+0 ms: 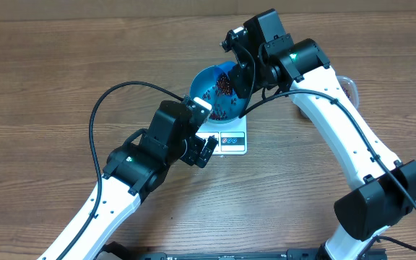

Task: Scoop item into bowl and weigh 150g on scale
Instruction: 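Tilt the blue scoop with the right gripper to pour beans into the bowl, then carry the empty scoop with the right gripper back to the bean tub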

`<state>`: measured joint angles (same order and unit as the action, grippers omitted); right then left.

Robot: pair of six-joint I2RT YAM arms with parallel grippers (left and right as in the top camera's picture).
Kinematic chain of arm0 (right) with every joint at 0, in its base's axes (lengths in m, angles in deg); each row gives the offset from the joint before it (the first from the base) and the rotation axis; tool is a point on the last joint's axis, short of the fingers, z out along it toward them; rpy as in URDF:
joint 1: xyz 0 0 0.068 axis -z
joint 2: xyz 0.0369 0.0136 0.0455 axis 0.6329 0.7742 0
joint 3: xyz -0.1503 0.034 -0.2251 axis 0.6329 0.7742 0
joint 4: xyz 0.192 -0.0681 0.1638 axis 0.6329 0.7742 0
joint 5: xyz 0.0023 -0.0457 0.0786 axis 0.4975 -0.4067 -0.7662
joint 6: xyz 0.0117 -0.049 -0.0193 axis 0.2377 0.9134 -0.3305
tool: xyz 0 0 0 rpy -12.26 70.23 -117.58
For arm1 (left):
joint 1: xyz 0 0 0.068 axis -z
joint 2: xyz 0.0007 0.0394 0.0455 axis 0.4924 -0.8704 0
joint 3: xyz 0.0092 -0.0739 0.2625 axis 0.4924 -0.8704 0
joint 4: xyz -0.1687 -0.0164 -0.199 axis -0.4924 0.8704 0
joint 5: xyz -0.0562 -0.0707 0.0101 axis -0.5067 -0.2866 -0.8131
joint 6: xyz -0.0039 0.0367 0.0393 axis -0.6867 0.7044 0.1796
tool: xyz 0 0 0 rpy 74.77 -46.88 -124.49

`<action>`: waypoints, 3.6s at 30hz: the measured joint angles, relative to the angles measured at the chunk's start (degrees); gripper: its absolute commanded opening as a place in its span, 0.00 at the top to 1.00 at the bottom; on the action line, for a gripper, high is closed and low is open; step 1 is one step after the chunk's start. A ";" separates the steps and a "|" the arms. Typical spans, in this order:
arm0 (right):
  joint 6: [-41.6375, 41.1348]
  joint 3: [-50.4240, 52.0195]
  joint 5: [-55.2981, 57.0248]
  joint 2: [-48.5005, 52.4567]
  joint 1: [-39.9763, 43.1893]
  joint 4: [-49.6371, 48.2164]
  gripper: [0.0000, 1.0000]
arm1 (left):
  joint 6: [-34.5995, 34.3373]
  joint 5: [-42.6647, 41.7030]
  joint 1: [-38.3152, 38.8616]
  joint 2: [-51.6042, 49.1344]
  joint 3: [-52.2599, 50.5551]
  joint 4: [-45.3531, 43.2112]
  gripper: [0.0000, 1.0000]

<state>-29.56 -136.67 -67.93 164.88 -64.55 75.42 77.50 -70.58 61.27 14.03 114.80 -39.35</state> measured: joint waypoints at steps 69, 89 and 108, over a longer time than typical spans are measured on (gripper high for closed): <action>-5.16 -2.91 35.45 -3.87 1.20 -7.76 0.96 | 0.00 0.00 -0.02 0.00 0.00 -0.02 0.01; -11.87 8.20 39.23 -3.82 15.91 0.46 0.96 | 0.00 -0.02 0.00 0.00 0.00 0.02 0.00; -11.98 23.37 40.89 -3.67 15.89 -8.39 0.96 | 0.00 0.00 0.00 -0.02 0.00 0.11 0.00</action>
<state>-41.54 -113.31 -27.04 161.21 -48.66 67.02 77.50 -70.58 61.27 14.00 114.80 -39.24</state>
